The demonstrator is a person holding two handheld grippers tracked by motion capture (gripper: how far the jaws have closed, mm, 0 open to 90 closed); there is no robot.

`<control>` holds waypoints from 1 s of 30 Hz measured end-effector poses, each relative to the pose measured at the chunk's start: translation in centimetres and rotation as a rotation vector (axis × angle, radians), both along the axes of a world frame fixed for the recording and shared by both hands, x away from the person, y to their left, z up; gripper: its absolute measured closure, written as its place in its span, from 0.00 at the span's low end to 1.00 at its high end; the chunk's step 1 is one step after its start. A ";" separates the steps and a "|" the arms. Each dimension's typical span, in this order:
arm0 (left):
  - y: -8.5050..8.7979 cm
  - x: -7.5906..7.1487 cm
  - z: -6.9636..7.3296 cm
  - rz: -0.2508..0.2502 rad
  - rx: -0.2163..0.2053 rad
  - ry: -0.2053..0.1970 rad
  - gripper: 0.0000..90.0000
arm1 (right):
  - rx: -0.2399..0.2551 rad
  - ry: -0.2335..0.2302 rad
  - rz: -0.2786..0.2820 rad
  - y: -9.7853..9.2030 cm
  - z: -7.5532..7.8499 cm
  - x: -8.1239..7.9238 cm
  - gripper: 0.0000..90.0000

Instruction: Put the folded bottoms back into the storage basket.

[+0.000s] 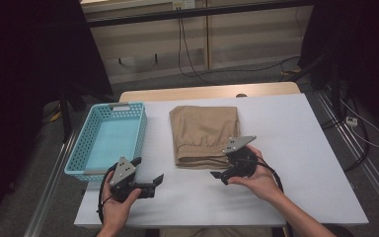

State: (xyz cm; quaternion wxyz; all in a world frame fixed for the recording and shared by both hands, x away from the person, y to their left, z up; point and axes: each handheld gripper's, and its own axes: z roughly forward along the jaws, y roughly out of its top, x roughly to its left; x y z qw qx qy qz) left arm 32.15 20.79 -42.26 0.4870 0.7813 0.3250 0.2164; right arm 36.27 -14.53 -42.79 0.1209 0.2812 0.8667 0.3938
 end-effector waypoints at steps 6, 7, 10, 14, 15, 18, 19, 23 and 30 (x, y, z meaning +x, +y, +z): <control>-0.1 0.0 -0.1 -0.002 0.007 0.002 0.06 | -0.048 0.007 0.024 0.9 0.6 1.8 0.20; -0.1 0.0 -0.1 -0.004 0.002 0.001 0.06 | -0.065 0.010 0.035 1.2 0.4 2.5 0.23; -0.1 0.0 -0.1 -0.002 0.003 0.004 0.06 | -0.076 0.014 0.038 1.6 0.0 3.0 0.24; -0.1 0.1 -0.1 -0.006 0.000 0.002 0.06 | -0.090 0.008 0.049 2.1 -1.0 3.4 0.28; -0.2 0.1 -0.1 -0.007 -0.002 0.005 0.06 | -0.096 0.007 0.054 2.3 -1.3 3.5 0.29; -0.2 0.0 -0.1 -0.009 0.009 0.002 0.06 | -0.104 0.004 0.060 2.4 -1.6 3.6 0.29; -0.2 0.0 -0.1 -0.009 0.002 0.004 0.06 | -0.113 0.001 0.061 2.5 -1.7 3.5 0.29; -0.2 0.1 -0.1 -0.012 0.010 0.000 0.06 | -0.159 -0.018 0.070 3.0 -2.2 3.3 0.30; -0.6 0.3 -0.2 -0.016 0.008 0.001 0.06 | -0.214 -0.062 0.096 3.1 -2.5 3.2 0.37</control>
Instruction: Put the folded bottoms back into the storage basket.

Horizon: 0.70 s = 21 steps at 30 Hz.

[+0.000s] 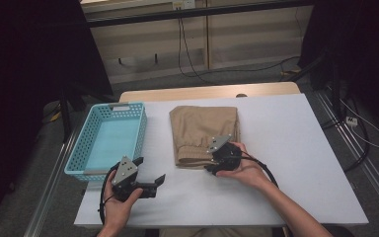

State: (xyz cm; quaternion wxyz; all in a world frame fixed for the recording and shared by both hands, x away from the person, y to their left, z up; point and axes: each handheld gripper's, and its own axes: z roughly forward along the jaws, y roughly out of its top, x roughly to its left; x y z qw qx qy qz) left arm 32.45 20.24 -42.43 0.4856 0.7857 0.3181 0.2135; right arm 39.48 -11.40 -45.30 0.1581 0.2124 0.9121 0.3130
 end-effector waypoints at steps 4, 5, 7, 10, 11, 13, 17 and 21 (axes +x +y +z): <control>-0.2 0.2 0.0 0.004 0.003 0.001 0.06 | 0.005 -0.015 0.033 -0.2 -0.1 0.1 0.43; -0.2 0.2 0.0 0.006 0.001 0.004 0.06 | 0.011 -0.021 0.037 -0.4 -0.1 0.1 0.49; -0.1 0.4 0.0 0.008 0.008 0.006 0.06 | 0.010 -0.046 0.036 -0.7 -0.1 0.3 0.59; -0.2 0.5 -0.1 0.006 0.004 0.008 0.06 | 0.001 -0.057 0.044 -0.7 -0.1 0.3 0.61; -0.2 0.5 -0.1 0.004 0.002 0.009 0.06 | 0.001 -0.057 0.044 -0.7 -0.1 0.3 0.61; -0.3 0.5 -0.1 0.000 0.012 0.007 0.06 | -0.007 -0.063 0.044 -0.6 -0.1 0.2 0.68; -0.8 0.6 -0.1 -0.005 0.013 0.010 0.06 | -0.008 -0.062 0.038 -0.6 0.1 0.2 0.83; -1.3 1.0 -0.1 -0.019 0.030 0.010 0.06 | -0.012 -0.061 0.026 -0.5 0.3 0.2 0.86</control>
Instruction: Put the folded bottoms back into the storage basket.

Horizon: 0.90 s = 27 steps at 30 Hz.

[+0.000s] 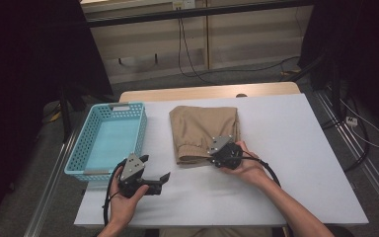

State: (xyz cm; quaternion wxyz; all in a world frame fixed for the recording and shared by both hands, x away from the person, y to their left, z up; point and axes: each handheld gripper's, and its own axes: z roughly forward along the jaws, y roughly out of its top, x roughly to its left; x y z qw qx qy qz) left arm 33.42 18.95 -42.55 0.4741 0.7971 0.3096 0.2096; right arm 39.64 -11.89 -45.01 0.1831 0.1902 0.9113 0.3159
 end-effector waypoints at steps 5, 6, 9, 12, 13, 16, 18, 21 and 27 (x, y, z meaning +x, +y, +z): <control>-0.6 0.4 0.4 0.003 -0.008 0.003 0.06 | 0.042 0.024 -0.011 -0.4 0.2 0.2 0.87; -0.7 0.5 0.5 0.006 -0.006 0.008 0.06 | 0.050 0.029 -0.016 -0.5 0.4 0.2 0.88; -1.1 1.0 0.6 -0.005 0.003 0.021 0.06 | 0.060 0.031 -0.020 -0.6 0.5 0.2 0.88; -1.5 1.5 0.7 0.000 0.008 0.032 0.06 | 0.070 0.034 -0.030 -0.7 0.8 0.1 0.88; -1.6 1.6 0.7 0.002 0.019 0.033 0.06 | 0.070 0.034 -0.030 -0.7 0.8 0.1 0.88; -2.4 2.0 1.0 -0.005 0.066 0.026 0.06 | 0.083 0.043 -0.034 -0.8 1.0 -0.1 0.88; -2.8 2.4 1.3 -0.022 0.052 0.036 0.06 | 0.083 0.052 -0.034 -0.9 1.2 -0.3 0.88; -3.2 2.9 1.6 -0.017 0.025 0.034 0.06 | 0.094 0.061 -0.028 -1.1 1.5 -0.8 0.88; -3.8 4.7 1.9 -0.009 -0.008 0.111 0.07 | 0.111 0.072 -0.016 -1.4 1.4 -1.5 0.88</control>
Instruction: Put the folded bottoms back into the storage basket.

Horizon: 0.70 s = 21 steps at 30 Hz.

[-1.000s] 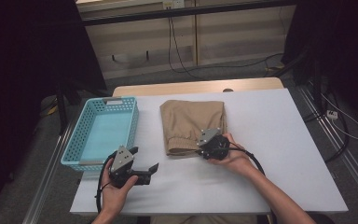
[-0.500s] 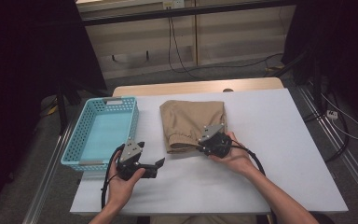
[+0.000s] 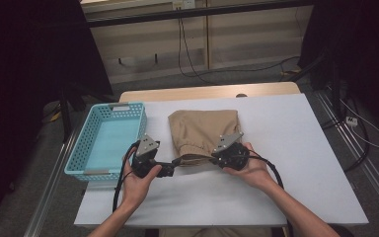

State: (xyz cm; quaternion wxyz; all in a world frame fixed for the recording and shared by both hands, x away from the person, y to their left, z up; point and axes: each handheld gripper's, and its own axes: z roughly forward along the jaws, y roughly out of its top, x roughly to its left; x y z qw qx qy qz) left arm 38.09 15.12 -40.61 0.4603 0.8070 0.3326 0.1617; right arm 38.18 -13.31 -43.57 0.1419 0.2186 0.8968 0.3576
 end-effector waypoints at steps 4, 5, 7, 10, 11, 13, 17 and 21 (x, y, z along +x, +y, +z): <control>-0.5 1.0 -0.1 0.014 -0.003 -0.014 0.09 | 0.012 0.013 0.007 -0.5 0.1 -0.6 0.88; -0.6 1.2 0.0 0.018 -0.009 -0.009 0.09 | 0.009 0.011 0.010 -0.6 0.1 -0.8 0.88; -0.8 1.6 0.2 0.026 -0.011 -0.017 0.09 | 0.011 0.017 0.012 -0.8 0.2 -1.2 0.88; -1.3 2.2 0.4 0.024 0.015 -0.021 0.09 | 0.023 0.020 0.014 -1.0 0.4 -1.8 0.88; -1.4 2.4 0.3 0.026 0.006 -0.018 0.09 | 0.026 0.020 0.018 -1.1 0.5 -2.1 0.88; -1.6 2.9 0.2 0.035 0.022 -0.023 0.09 | 0.035 0.020 0.019 -1.2 0.6 -2.6 0.88; -1.7 3.8 -0.4 0.064 -0.007 -0.006 0.10 | 0.045 0.023 0.026 -1.4 0.7 -3.3 0.88; -1.8 4.8 -0.9 0.083 0.002 0.009 0.10 | 0.049 0.029 0.031 -1.5 0.9 -4.0 0.88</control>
